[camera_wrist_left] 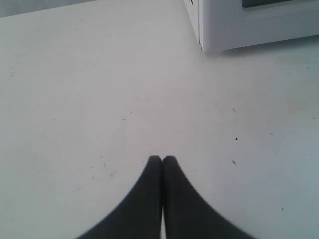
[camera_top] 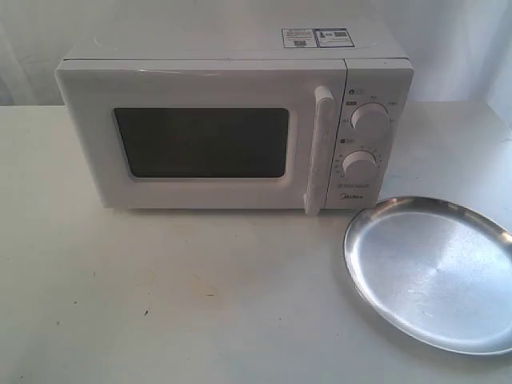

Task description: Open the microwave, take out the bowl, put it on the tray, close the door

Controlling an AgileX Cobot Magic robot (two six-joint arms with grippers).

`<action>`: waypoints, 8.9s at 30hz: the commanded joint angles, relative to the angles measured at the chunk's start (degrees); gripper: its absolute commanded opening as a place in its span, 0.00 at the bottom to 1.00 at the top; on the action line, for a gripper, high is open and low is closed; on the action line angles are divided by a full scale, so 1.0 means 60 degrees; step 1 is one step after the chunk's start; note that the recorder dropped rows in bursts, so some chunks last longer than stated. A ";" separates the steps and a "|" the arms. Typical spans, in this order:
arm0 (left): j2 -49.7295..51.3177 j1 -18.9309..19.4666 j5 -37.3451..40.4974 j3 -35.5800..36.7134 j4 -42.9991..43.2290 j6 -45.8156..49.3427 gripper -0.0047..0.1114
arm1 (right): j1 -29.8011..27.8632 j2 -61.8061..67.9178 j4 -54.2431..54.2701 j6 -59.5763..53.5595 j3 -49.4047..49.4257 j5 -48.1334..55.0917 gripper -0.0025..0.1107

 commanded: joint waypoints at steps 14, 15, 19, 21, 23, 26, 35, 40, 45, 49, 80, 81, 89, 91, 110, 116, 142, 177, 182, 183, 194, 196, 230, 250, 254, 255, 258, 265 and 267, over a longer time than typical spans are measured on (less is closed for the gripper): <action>-0.0020 -0.0040 0.0006 -0.0023 -0.0054 -0.0034 0.04 | -0.0049 -0.0063 -0.0330 0.0103 0.0007 -0.2373 0.02; -0.0020 -0.0040 0.0006 -0.0023 -0.0054 -0.0034 0.04 | -0.0049 -0.0063 -0.0312 0.0103 0.0007 -0.3055 0.02; -0.0020 -0.0040 0.0006 -0.0023 -0.0054 -0.0034 0.04 | -0.0026 -0.0063 0.0657 0.2729 0.0007 -0.5169 0.02; -0.0020 -0.0040 0.0006 -0.0023 -0.0054 -0.0034 0.04 | -0.0026 -0.0063 0.1009 0.5311 0.0007 -0.5095 0.02; -0.0020 -0.0040 0.0006 -0.0023 -0.0054 -0.0034 0.04 | -0.0026 -0.0063 0.1009 0.6119 0.0007 -0.5431 0.02; -0.0020 -0.0040 0.0006 -0.0023 -0.0054 -0.0034 0.04 | -0.0026 -0.0063 0.0377 0.6035 0.0007 -0.6803 0.02; -0.0020 -0.0040 0.0006 -0.0023 -0.0054 -0.0034 0.04 | -0.0026 0.0887 -0.1661 0.5797 -0.2593 -0.9024 0.02; -0.0020 -0.0040 0.0006 -0.0023 -0.0054 -0.0034 0.04 | -0.0026 0.3409 -0.7060 0.7141 -0.4658 -0.8572 0.02; -0.0020 -0.0040 0.0006 -0.0023 -0.0054 -0.0034 0.04 | -0.0026 0.6630 -1.2300 1.0856 -0.5602 -0.8842 0.02; -0.0020 -0.0040 0.0006 -0.0023 -0.0054 -0.0034 0.04 | -0.0026 0.9342 -1.4389 1.0434 -0.5882 -1.1381 0.02; -0.0020 -0.0040 0.0006 -0.0023 -0.0054 -0.0034 0.04 | -0.0520 1.6184 -0.9331 0.4006 -0.6587 -1.3980 0.18; -0.0020 -0.0040 0.0006 -0.0023 -0.0054 -0.0034 0.04 | -0.0484 1.6232 -0.9451 0.3910 -0.6587 -1.3927 0.22; -0.0020 -0.0040 0.0006 -0.0023 -0.0054 -0.0034 0.04 | 0.0012 1.7097 -0.9163 0.3129 -0.6625 -1.3926 0.58; -0.0020 -0.0040 0.0006 -0.0023 -0.0054 -0.0034 0.04 | 0.0223 1.7423 -0.9146 0.2790 -0.6781 -1.3926 0.59; -0.0020 -0.0040 0.0006 -0.0023 -0.0054 -0.0034 0.04 | 0.1215 1.9025 -0.9826 0.2631 -0.8365 -1.4115 0.35; -0.0020 -0.0040 0.0006 -0.0023 -0.0054 -0.0034 0.04 | 0.1215 1.9025 -1.1346 0.2631 -0.8425 -1.4933 0.02; -0.0020 -0.0040 0.0006 -0.0023 -0.0054 -0.0034 0.04 | 0.1010 1.7623 -1.5972 0.7984 -0.8430 -1.4933 0.32; -0.0020 -0.0040 0.0006 -0.0023 -0.0054 -0.0034 0.04 | 0.1010 1.5068 -1.2101 0.7397 -0.7766 -0.8706 0.02; -0.0020 -0.0040 0.0006 -0.0023 -0.0054 -0.0034 0.04 | 0.1010 1.5030 -0.9925 0.5373 -0.7766 -0.9569 0.02; -0.0020 -0.0040 0.0006 -0.0023 -0.0054 -0.0034 0.04 | 0.1010 1.5030 -0.9819 0.5353 -0.7766 -0.9941 0.02; -0.0020 -0.0040 0.0006 -0.0023 -0.0054 -0.0034 0.04 | 0.1010 1.4382 -1.4584 0.5184 -0.7766 -1.3709 0.02; -0.0020 -0.0040 0.0006 -0.0023 -0.0054 -0.0034 0.04 | 0.1010 1.3988 -1.5292 0.5501 -0.7766 -1.4144 0.02; -0.0020 -0.0040 0.0006 -0.0023 -0.0054 -0.0034 0.04 | 0.3772 1.6714 -0.7504 0.1595 -0.8530 -1.2635 0.45; -0.0020 -0.0040 0.0006 -0.0023 -0.0054 -0.0034 0.04 | 0.5728 2.0322 -0.7197 0.2056 -1.3628 -0.5901 0.02; -0.0020 -0.0040 0.0006 -0.0023 -0.0054 -0.0034 0.04 | 0.6224 1.9577 -0.9161 0.3613 -1.3147 -0.5901 0.02; -0.0020 -0.0040 0.0006 -0.0023 -0.0054 -0.0034 0.04 | 0.6361 1.9375 -0.9754 0.4227 -1.2993 -0.5901 0.02; -0.0020 -0.0040 0.0006 -0.0023 -0.0054 -0.0034 0.04 | 0.6632 1.8620 -1.2375 0.7208 -1.2355 -0.6024 0.02; -0.0020 -0.0040 0.0006 -0.0023 -0.0054 -0.0034 0.04 | 0.6540 1.6591 -1.6001 1.1113 -1.0400 -0.8453 0.02; -0.0020 -0.0040 0.0006 -0.0023 -0.0054 -0.0034 0.04 | 0.6540 1.5882 -1.6001 1.1112 -0.9663 -0.7625 0.02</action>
